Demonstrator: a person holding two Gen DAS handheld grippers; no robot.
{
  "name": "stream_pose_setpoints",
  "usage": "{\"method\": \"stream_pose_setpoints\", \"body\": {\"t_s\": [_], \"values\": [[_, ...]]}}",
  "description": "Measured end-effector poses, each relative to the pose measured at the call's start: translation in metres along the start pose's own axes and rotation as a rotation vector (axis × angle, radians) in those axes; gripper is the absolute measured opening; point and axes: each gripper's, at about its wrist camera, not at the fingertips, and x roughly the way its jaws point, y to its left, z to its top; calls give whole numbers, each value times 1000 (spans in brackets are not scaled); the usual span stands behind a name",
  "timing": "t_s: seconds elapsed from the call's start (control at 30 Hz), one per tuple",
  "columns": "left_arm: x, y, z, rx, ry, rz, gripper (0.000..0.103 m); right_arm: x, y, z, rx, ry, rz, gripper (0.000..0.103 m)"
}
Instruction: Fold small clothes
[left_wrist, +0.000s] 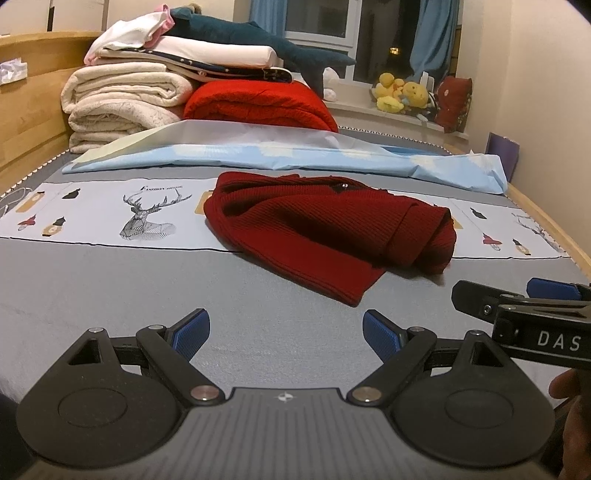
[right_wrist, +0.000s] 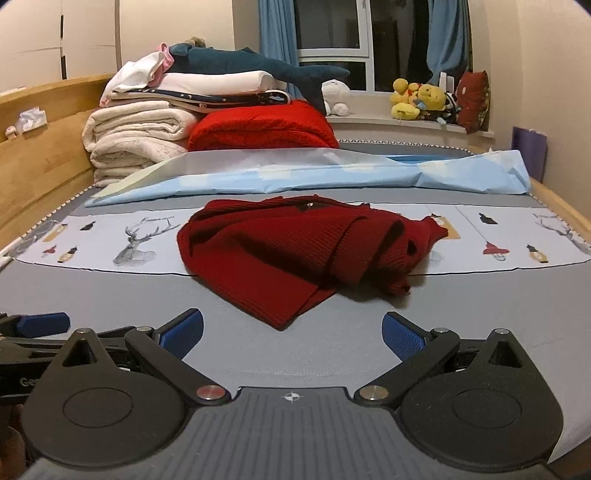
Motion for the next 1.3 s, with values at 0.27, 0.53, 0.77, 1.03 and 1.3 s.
{"method": "stream_pose_setpoints", "body": {"t_s": [0.27,0.53,0.77,1.03,1.3], "values": [[2,0,0,3,6,3,93,3,-1,-3,-5,3,3,97],[4,0,-2,2,9,5,93,4,-4,-6,-7,5,9,97],[6,-1,-4,7,14,10,93,4,-3,-7,-22,1,11,97],[7,-2,-6,10,18,12,93,5,-2,-8,-27,3,7,96],[9,-3,-6,11,23,15,93,5,-2,-9,-33,3,8,95]]}}
